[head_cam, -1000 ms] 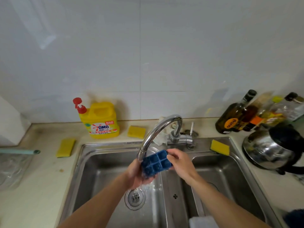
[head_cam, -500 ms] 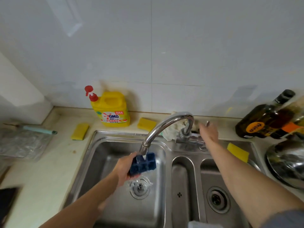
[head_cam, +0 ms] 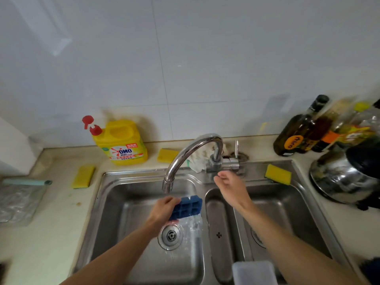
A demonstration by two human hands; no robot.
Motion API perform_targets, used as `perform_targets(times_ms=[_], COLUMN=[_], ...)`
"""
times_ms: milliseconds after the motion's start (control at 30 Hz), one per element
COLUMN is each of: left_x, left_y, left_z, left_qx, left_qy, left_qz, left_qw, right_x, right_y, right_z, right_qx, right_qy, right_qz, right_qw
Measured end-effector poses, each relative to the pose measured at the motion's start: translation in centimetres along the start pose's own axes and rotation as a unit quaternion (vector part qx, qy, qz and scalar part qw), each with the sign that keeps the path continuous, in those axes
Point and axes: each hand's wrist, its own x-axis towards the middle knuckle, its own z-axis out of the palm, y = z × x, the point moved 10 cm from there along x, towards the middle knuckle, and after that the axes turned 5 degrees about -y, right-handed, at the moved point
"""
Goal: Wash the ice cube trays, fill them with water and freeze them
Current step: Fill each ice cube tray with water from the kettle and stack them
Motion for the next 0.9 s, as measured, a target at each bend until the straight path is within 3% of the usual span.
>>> perform_targets(times_ms=[100,200,333,433,633,800,900], left_x=[-1.0,-2.8,-5.0,-6.5,-9.0,-12.5,-12.8], left_y=[2.4,4.5,5.8,6.3,6.0,8.3,9.1], left_z=[1.3,2.3,3.1,3.5,5.9,7.0,7.3], left_qx=[0.067,0.146,0.271,0.330,0.398,0.401,0.394], left_qy=[-0.028,-0.041,-0.032,-0.019,-0.076,-0.026,0.012], left_qz=[0.067,0.148,0.252,0.344,0.468,0.599,0.630], left_qw=[0.995,0.977,0.929,0.879,0.786,0.693,0.669], right_x=[-2.4,-4.4,-7.0,-8.4,-10.1,-10.4,-10.4], right_y=[1.3,1.6,1.8,1.6,1.7,-0.4,-2.0], right_z=[4.0,5.7,6.6,6.5,5.5,1.8,-0.1], right_qx=[0.001,-0.008,0.015,0.045,-0.018,-0.078,-0.129], right_qy=[-0.121,-0.173,-0.219,-0.216,-0.181,-0.072,-0.010], right_qz=[0.045,0.052,0.077,0.087,0.051,-0.026,-0.085], right_qw=[0.992,0.984,0.973,0.972,0.982,0.994,0.988])
